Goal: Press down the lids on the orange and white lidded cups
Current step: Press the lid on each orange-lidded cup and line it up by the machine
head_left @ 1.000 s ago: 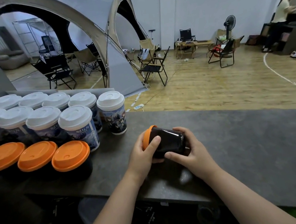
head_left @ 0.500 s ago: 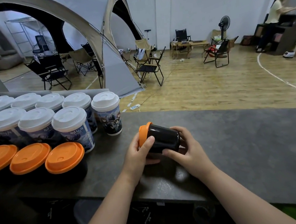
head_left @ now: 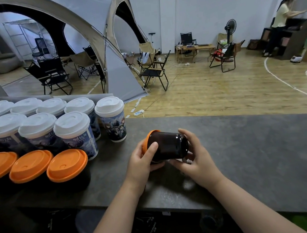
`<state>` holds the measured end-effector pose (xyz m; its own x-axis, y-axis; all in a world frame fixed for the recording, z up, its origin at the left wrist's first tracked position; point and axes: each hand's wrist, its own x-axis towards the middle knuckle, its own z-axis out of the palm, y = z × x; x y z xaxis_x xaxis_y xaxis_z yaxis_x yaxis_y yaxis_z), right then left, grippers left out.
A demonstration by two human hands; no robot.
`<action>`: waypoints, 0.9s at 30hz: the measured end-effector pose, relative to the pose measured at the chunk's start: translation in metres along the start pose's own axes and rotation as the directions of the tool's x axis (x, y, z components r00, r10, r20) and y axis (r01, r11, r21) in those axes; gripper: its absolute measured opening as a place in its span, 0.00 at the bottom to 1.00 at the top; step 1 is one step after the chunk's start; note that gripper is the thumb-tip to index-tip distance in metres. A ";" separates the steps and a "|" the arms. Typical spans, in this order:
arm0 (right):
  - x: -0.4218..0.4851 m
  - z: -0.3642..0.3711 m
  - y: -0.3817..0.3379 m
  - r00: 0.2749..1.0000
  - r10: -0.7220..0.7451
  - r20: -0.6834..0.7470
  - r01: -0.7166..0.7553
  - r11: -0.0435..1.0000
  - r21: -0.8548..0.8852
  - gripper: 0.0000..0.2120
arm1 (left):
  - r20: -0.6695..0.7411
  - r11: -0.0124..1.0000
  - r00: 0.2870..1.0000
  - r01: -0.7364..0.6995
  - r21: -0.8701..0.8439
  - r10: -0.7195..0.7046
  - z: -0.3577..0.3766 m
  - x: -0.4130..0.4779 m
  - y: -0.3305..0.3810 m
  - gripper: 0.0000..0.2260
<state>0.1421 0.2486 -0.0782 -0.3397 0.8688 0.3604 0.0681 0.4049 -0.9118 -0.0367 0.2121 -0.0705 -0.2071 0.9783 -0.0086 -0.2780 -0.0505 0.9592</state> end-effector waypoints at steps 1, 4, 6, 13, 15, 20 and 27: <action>0.001 0.000 0.000 1.000 0.002 -0.024 -0.001 1.000 0.028 0.36 | 0.019 1.000 1.000 -0.003 -0.009 0.004 -0.001 0.001 0.000 0.13; 0.003 -0.001 -0.001 0.996 -0.049 -0.071 0.051 0.998 0.030 0.29 | 0.084 1.000 0.996 0.009 -0.009 -0.008 -0.004 0.002 -0.001 0.10; 0.002 -0.002 0.000 0.992 -0.091 -0.093 0.088 0.996 -0.027 0.30 | 0.104 1.000 0.994 0.021 -0.005 -0.021 -0.004 0.003 -0.002 0.07; 0.001 -0.007 0.001 0.979 -0.174 -0.110 0.165 0.983 -0.086 0.30 | 0.050 0.997 0.998 -0.028 0.075 0.024 0.000 0.003 -0.002 0.10; 0.001 -0.007 0.001 0.979 -0.181 -0.090 0.175 0.982 -0.072 0.30 | 0.031 0.993 0.998 -0.051 0.105 0.048 0.000 0.004 -0.003 0.11; -0.002 -0.008 0.002 0.997 -0.046 -0.069 0.057 0.984 0.171 0.19 | 0.055 0.997 0.996 -0.064 -0.037 0.066 -0.003 0.003 -0.006 0.22; 0.004 -0.005 0.006 0.996 0.081 -0.042 -0.073 0.986 0.152 0.22 | 0.099 0.984 0.984 -0.136 -0.119 0.148 -0.007 0.005 -0.009 0.31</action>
<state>0.1462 0.2559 -0.0811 -0.2932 0.9098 0.2937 -0.0508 0.2919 -0.9551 -0.0420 0.2156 -0.0808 -0.1521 0.9751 0.1612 -0.3566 -0.2062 0.9112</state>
